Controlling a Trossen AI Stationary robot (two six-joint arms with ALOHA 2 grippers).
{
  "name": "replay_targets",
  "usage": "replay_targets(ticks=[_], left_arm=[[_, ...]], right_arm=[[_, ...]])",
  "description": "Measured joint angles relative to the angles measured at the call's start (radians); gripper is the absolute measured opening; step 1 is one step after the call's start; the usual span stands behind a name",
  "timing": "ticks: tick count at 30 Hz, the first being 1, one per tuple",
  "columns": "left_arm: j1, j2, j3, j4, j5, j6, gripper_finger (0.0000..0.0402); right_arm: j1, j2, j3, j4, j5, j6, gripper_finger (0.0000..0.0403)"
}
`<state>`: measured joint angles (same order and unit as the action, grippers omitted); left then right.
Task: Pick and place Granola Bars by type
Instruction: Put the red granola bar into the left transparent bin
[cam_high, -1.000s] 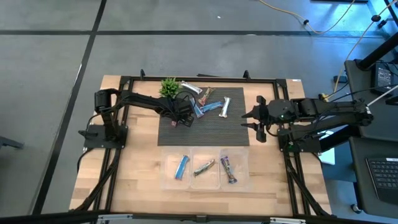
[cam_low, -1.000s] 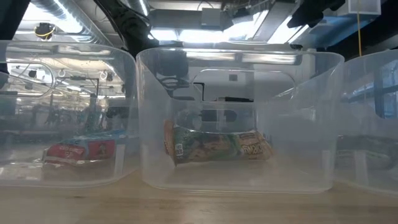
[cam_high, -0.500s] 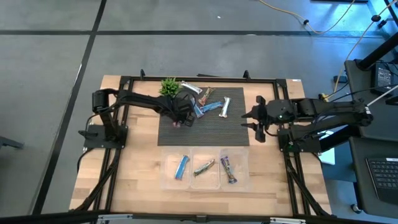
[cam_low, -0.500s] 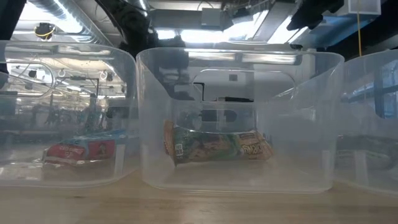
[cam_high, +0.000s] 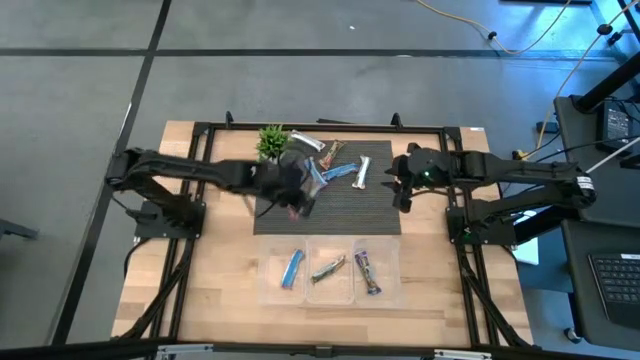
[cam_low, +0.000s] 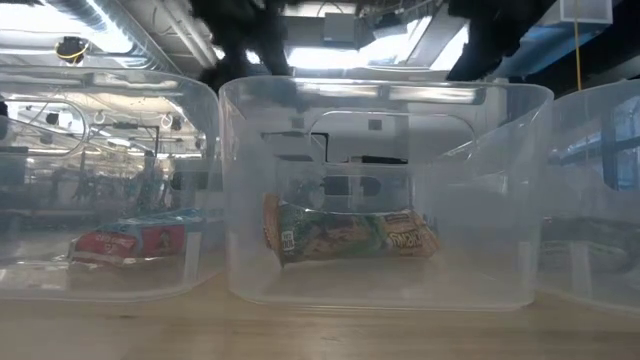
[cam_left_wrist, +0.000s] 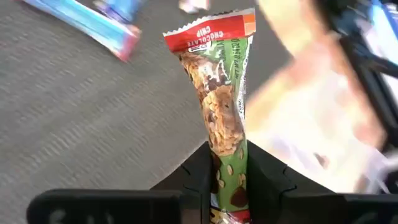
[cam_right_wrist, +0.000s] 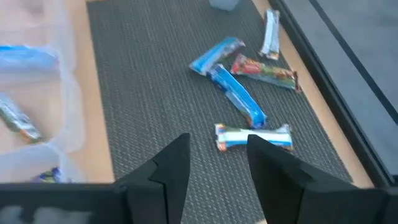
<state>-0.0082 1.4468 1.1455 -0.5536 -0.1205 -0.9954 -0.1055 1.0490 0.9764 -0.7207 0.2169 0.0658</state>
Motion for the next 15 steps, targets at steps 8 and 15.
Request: replay_targets(ticks=[8, 15], left_arm=[[-0.263, 0.023, -0.004, -0.011, -0.179, -0.259, 0.0066], [-0.373, 0.139, -0.005, -0.113, -0.242, -0.517, 0.0066]], right_arm=[[-0.055, 0.077, 0.0, 0.033, 0.0, -0.022, 0.0162], [-0.097, 0.176, 0.0, 0.086, 0.0, -0.009, 0.0162]])
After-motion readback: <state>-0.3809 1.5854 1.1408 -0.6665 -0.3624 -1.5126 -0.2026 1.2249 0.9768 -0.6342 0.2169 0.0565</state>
